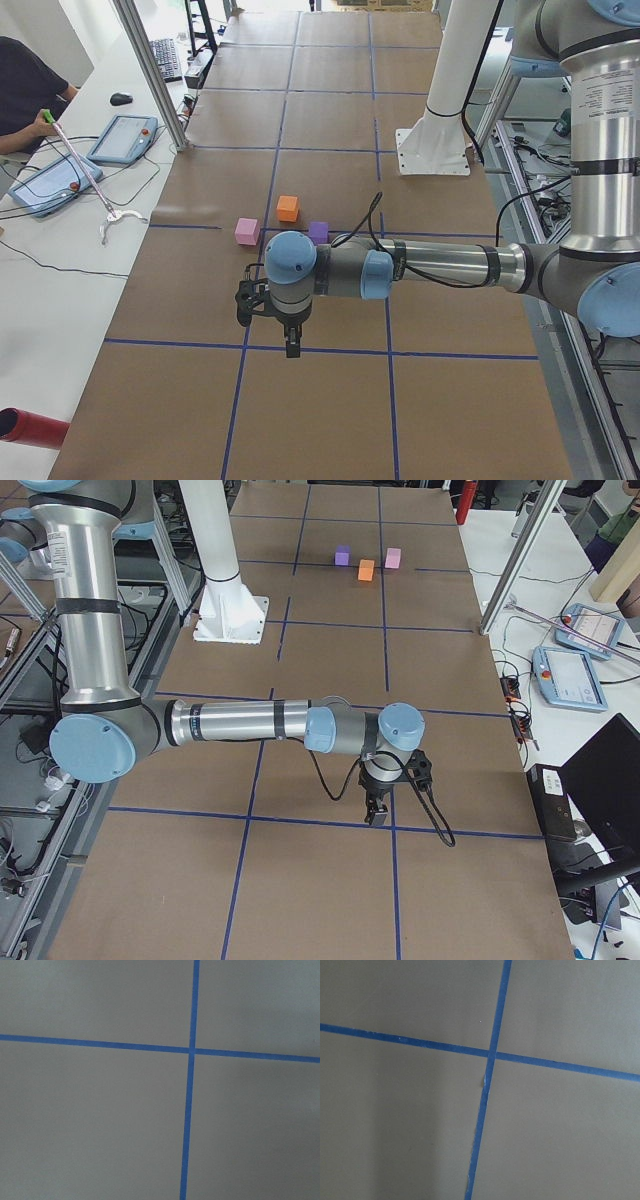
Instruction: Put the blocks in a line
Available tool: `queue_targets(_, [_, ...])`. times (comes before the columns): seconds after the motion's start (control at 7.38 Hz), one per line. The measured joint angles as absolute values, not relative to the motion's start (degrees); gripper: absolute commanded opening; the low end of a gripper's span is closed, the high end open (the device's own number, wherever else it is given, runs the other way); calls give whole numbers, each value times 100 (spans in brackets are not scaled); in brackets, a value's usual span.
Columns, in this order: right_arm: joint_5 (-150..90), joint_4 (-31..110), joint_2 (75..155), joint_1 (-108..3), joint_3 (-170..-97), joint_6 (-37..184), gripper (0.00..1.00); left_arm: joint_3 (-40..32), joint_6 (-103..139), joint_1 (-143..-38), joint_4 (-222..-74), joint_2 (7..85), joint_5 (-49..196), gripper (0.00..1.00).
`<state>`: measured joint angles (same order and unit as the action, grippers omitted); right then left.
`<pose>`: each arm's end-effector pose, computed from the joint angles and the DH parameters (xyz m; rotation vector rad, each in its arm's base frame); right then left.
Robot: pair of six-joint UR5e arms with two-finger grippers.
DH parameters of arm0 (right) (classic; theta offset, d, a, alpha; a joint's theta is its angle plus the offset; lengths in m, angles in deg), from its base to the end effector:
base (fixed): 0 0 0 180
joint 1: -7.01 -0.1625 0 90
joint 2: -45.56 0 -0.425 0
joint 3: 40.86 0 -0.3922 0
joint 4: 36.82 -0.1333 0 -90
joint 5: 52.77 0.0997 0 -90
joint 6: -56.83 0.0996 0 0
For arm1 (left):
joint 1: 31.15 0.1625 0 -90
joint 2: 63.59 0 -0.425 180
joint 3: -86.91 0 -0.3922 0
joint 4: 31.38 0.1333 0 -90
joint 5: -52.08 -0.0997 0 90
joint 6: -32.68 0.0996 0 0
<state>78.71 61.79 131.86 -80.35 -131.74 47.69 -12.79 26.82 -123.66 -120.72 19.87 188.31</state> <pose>0.0436 -0.5151 0.6367 -0.0261 -0.7272 -0.1710 -0.0808 -0.4427 0.6276 0.0177 0.8081 -0.1204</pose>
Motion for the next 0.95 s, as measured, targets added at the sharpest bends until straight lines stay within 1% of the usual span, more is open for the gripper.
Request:
queue_targets(0.54, [7871, 6179, 13187, -8035, -13174, 4769, 100, -1302, 2962, -12348, -11966, 2159, 18830, 100])
queue_targets(0.81, [7871, 6179, 13187, -8035, -13174, 4769, 100, -1398, 2838, -12224, -11956, 2505, 18887, 100])
queue_targets(0.95, [7871, 6179, 13186, -8035, -13174, 4769, 100, -1402, 2577, -11944, -11958, 2815, 18949, 100])
